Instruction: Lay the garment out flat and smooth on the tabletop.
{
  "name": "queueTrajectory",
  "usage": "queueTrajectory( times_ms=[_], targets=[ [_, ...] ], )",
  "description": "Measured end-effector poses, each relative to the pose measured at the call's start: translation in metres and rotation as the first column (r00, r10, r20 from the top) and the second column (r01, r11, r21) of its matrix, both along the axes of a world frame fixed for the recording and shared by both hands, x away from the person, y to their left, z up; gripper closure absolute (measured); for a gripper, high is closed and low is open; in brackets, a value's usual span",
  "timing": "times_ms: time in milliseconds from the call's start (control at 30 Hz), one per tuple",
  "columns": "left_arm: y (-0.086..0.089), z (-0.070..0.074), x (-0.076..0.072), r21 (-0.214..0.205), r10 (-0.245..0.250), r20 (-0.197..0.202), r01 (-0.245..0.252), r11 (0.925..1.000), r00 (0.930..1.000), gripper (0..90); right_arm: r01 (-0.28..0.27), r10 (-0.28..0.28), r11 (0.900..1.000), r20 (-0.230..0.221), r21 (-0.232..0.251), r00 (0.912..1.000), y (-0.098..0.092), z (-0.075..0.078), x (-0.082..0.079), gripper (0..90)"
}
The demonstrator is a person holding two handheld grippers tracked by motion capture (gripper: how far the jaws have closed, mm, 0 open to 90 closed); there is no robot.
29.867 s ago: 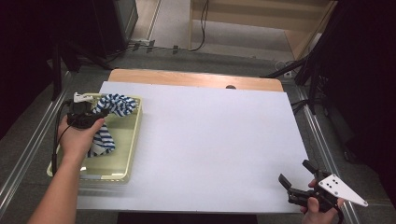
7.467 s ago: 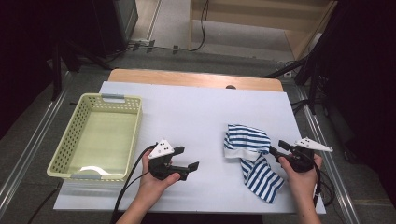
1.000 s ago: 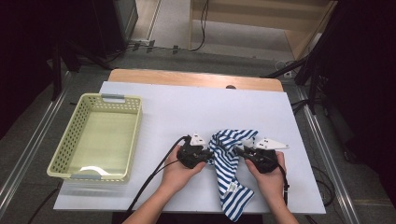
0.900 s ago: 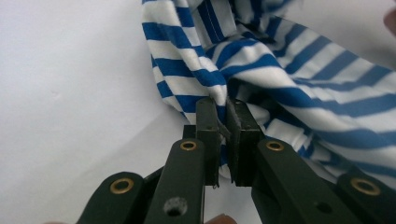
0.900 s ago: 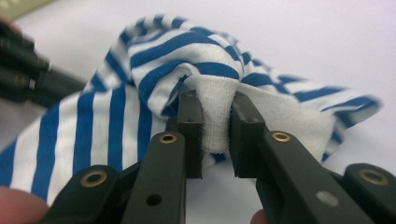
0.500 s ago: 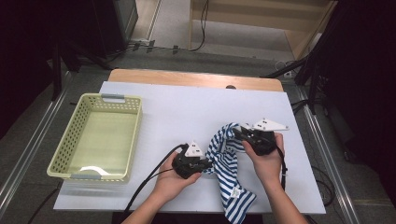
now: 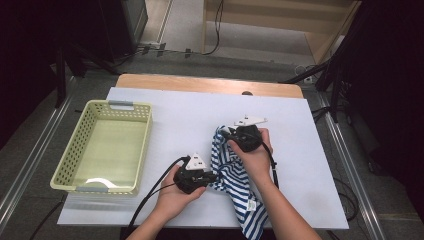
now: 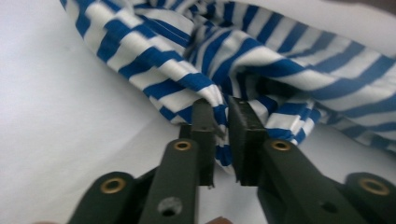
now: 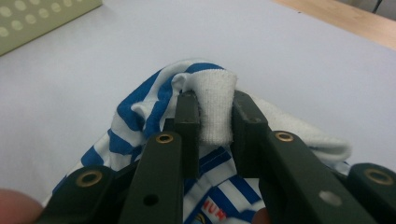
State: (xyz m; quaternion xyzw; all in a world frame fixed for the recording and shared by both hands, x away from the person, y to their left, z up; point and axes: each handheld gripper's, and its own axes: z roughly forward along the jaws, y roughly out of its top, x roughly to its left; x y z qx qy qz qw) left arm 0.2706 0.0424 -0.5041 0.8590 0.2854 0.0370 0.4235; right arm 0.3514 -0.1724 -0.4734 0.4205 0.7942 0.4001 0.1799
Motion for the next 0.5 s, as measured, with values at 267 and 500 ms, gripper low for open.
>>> queueTrajectory(
  times_ms=[267, 500],
  targets=[
    [0.003, 0.009, 0.007, -0.025, 0.069, 0.024, -0.068, 0.9974, 0.9973, 62.3, -0.020, 0.021, 0.9989, -0.021, 0.041, 0.9996, 0.007, -0.006, 0.011, 39.8],
    [0.005, 0.012, 0.016, -0.036, 0.131, 0.043, -0.129, 0.9909, 0.9905, 50.3, 0.033, -0.034, 0.9959, 0.004, 0.084, 0.9994, -0.031, 0.007, 0.001, 33.5]
  ],
)
